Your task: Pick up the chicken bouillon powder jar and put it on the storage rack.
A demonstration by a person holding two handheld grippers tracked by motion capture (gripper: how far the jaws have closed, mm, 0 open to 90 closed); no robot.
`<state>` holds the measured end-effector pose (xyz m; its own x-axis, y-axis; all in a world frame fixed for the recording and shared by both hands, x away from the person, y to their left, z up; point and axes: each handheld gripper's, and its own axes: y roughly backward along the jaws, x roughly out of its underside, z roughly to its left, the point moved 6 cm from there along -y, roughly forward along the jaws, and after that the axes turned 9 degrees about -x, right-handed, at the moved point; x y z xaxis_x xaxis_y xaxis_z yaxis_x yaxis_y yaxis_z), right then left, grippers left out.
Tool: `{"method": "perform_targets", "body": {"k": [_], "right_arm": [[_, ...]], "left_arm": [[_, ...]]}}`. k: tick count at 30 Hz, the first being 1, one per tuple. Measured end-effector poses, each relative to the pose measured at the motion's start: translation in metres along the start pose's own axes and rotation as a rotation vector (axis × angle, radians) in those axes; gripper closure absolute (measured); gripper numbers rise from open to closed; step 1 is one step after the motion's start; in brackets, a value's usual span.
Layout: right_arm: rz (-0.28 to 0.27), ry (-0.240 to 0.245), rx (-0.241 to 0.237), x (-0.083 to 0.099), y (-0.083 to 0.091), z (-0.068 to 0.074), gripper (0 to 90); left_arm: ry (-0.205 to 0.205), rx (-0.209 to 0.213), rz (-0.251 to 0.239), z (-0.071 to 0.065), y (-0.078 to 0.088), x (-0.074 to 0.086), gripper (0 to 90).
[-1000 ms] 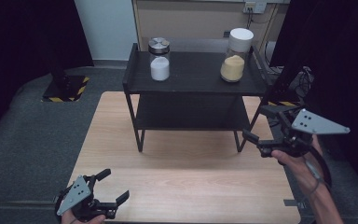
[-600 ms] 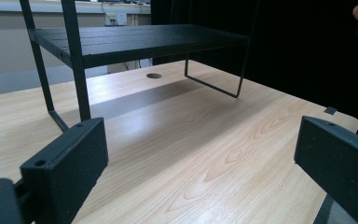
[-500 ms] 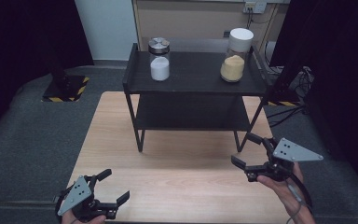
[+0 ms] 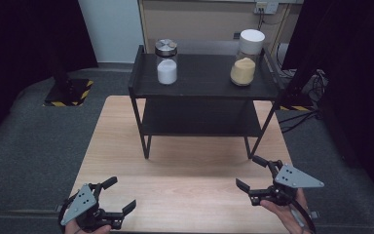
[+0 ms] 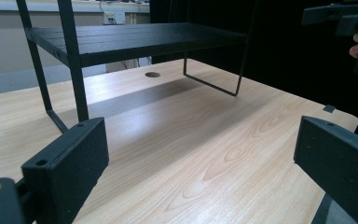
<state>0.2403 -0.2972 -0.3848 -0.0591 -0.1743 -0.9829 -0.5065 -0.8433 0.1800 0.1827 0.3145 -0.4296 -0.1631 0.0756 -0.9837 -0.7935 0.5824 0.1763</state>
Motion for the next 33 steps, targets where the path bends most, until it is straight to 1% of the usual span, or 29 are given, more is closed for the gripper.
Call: {"method": "perform_targets", "body": {"k": [2, 6, 9, 15, 19, 20, 23, 25, 27, 31, 33], "right_arm": [[-0.003, -0.018, 0.002, 0.006, 0.0, 0.003, 9.1], [0.013, -0.027, 0.01, 0.015, 0.0, 0.009, 9.1], [0.009, -0.041, 0.016, 0.021, 0.001, 0.011, 9.0], [0.013, -0.044, 0.041, 0.03, 0.004, 0.019, 7.9], [0.016, -0.037, 0.065, 0.035, 0.009, 0.027, 6.7], [0.019, -0.032, 0.072, 0.036, 0.011, 0.029, 6.5], [0.002, -0.048, 0.098, 0.04, 0.017, 0.032, 4.5], [0.001, -0.048, 0.111, 0.042, 0.02, 0.034, 4.1], [-0.006, -0.049, 0.131, 0.043, 0.024, 0.036, 2.9], [-0.015, -0.059, 0.156, 0.046, 0.03, 0.039, 1.4], [-0.017, -0.056, 0.174, 0.049, 0.033, 0.041, 1.1]], "left_arm": [[-0.001, 0.0, 0.0, 0.0, 0.0, 0.0, 2.0], [0.001, -0.001, -0.002, 0.0, 0.0, 0.0, 2.0], [-0.001, 0.002, -0.001, 0.0, 0.0, 0.0, 2.0], [-0.009, -0.006, -0.01, 0.0, 0.002, -0.001, 2.0], [-0.012, -0.014, -0.021, 0.0, 0.003, -0.002, 1.9], [-0.013, -0.017, -0.023, 0.0, 0.004, -0.002, 2.0], [-0.014, -0.031, -0.032, 0.0, 0.005, -0.002, 1.8], [-0.015, -0.045, -0.041, 0.0, 0.006, -0.002, 1.6], [-0.008, -0.053, -0.054, 0.001, 0.008, -0.002, 1.6], [-0.003, -0.076, -0.07, 0.002, 0.01, -0.001, 1.2], [0.0, -0.086, -0.075, 0.002, 0.011, -0.001, 1.0]]}}
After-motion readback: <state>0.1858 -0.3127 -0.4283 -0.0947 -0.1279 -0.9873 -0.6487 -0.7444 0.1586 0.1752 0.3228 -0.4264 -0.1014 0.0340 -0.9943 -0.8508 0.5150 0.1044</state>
